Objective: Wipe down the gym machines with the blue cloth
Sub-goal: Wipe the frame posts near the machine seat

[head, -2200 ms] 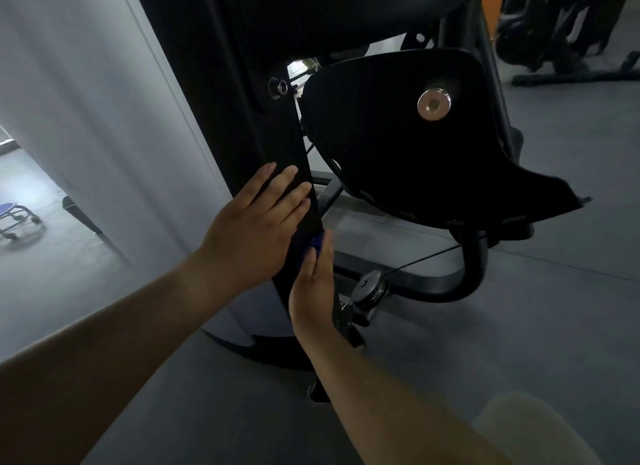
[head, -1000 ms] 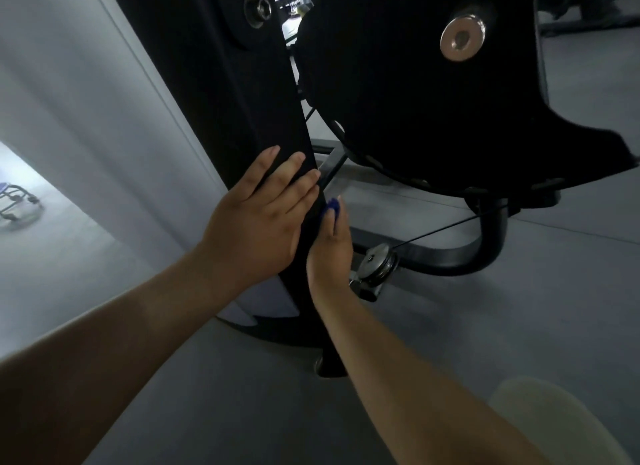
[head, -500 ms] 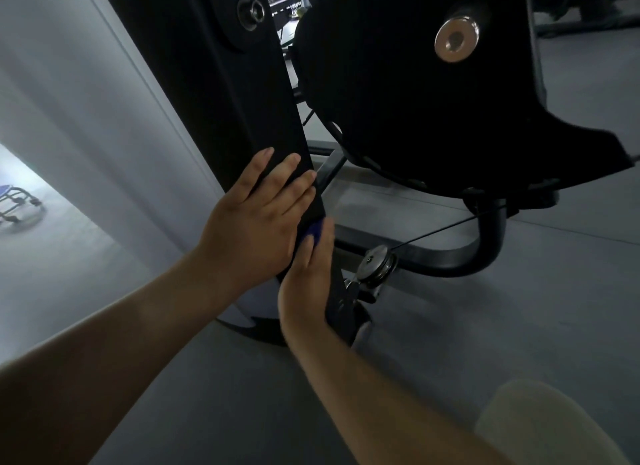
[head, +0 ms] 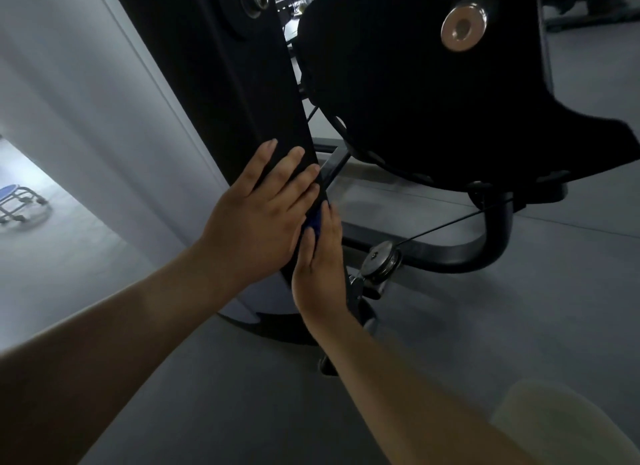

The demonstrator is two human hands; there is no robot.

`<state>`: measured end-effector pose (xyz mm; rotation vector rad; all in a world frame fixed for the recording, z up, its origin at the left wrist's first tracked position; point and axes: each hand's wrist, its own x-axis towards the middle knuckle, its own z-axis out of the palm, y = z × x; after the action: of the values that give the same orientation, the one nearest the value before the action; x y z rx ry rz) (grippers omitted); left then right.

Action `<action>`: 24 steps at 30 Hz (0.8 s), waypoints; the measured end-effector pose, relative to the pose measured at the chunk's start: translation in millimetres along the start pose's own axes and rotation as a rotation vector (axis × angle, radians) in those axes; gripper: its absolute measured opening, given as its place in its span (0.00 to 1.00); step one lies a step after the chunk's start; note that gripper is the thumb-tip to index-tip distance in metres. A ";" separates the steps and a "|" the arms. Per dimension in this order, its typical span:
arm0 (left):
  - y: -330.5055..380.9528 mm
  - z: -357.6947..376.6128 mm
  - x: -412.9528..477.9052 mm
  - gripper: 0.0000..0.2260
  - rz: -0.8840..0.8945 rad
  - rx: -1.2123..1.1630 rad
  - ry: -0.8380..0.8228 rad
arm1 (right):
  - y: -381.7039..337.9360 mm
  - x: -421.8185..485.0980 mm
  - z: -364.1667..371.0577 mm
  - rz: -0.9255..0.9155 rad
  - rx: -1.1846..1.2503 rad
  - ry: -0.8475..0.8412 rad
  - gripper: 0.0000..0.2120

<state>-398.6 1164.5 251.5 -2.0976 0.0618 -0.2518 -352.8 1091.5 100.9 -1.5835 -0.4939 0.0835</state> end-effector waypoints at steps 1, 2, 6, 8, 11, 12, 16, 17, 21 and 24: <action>0.2 0.7 0.5 0.30 0.003 0.003 0.005 | 2.6 7.9 -3.2 -0.024 -0.022 -0.006 0.27; 0.3 1.0 1.1 0.29 0.003 0.006 0.012 | 7.9 12.2 -5.9 -0.056 -0.048 -0.017 0.27; 5.3 -1.2 0.1 0.29 -0.011 -0.001 0.036 | 49.7 -2.8 -15.0 -0.007 -0.145 -0.098 0.28; 12.8 2.9 -2.8 0.29 0.003 0.004 0.019 | 55.8 -4.2 -16.7 0.032 -0.151 -0.126 0.28; 22.5 12.4 -6.8 0.29 0.035 -0.018 -0.009 | 33.6 5.9 -15.5 -0.039 -0.077 -0.126 0.28; 23.8 13.9 -6.8 0.29 0.030 -0.026 -0.011 | 29.1 7.0 -14.1 -0.090 -0.065 -0.124 0.28; 28.9 12.5 -6.7 0.29 0.042 -0.006 -0.025 | 68.3 -8.2 -13.8 0.033 -0.032 -0.118 0.28; 31.5 13.5 -7.2 0.29 0.058 -0.003 -0.032 | 81.4 -12.3 -14.6 0.104 -0.027 -0.128 0.28; 41.2 20.2 -0.1 0.29 0.116 -0.015 -0.031 | 84.1 -12.2 -15.8 0.095 0.013 -0.147 0.29; 49.5 23.9 9.7 0.27 0.141 -0.060 0.009 | 78.1 -14.3 -10.3 -0.053 0.015 -0.130 0.28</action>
<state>-381.4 1157.7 198.8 -2.1409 0.2243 -0.1762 -341.9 1077.2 22.9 -1.5557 -0.6348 0.1497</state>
